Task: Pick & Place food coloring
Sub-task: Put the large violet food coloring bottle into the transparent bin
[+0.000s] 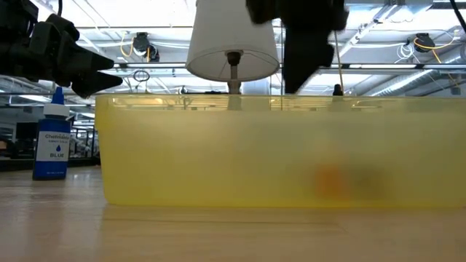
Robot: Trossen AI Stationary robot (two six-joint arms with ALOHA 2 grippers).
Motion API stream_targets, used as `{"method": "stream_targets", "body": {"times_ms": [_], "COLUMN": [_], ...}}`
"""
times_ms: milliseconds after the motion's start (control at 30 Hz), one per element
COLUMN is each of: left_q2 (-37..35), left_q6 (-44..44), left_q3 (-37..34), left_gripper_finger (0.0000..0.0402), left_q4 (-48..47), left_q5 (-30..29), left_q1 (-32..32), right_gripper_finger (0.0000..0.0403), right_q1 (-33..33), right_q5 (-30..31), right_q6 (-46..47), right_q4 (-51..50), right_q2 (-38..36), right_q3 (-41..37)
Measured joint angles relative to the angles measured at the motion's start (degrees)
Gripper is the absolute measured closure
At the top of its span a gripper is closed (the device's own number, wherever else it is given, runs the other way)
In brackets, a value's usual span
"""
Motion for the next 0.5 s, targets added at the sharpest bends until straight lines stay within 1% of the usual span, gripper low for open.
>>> {"method": "stream_targets", "body": {"times_ms": [133,233,333,400,500], "left_q2": [0.00,0.00,0.01,-0.01,-0.01], "left_q6": [0.00,0.00,0.00,0.00,0.00], "left_q3": [-0.02,-0.01,0.00,0.00,0.00], "left_gripper_finger": [0.0036,0.0036,0.0036,0.0036,0.0036], "left_q4": [0.00,-0.01,0.00,0.00,0.00], "left_q5": [0.00,0.00,0.00,0.00,0.00], "left_q1": [0.00,0.00,0.01,-0.01,-0.01], "right_gripper_finger": [0.0291,0.0291,0.0291,0.0291,0.0291], "right_q1": [0.17,0.17,1.05,1.34,1.34], "right_q5": [-0.22,-2.87,-2.90,-3.03,-4.75], "right_q6": [-0.39,-0.50,-0.04,-2.23,-6.13], "right_q4": [0.71,0.11,0.54,0.48,-1.02], "right_q2": [-6.32,-11.37,-16.27,-19.26,-23.73], "right_q3": [0.00,0.00,0.00,0.00,0.00]}}
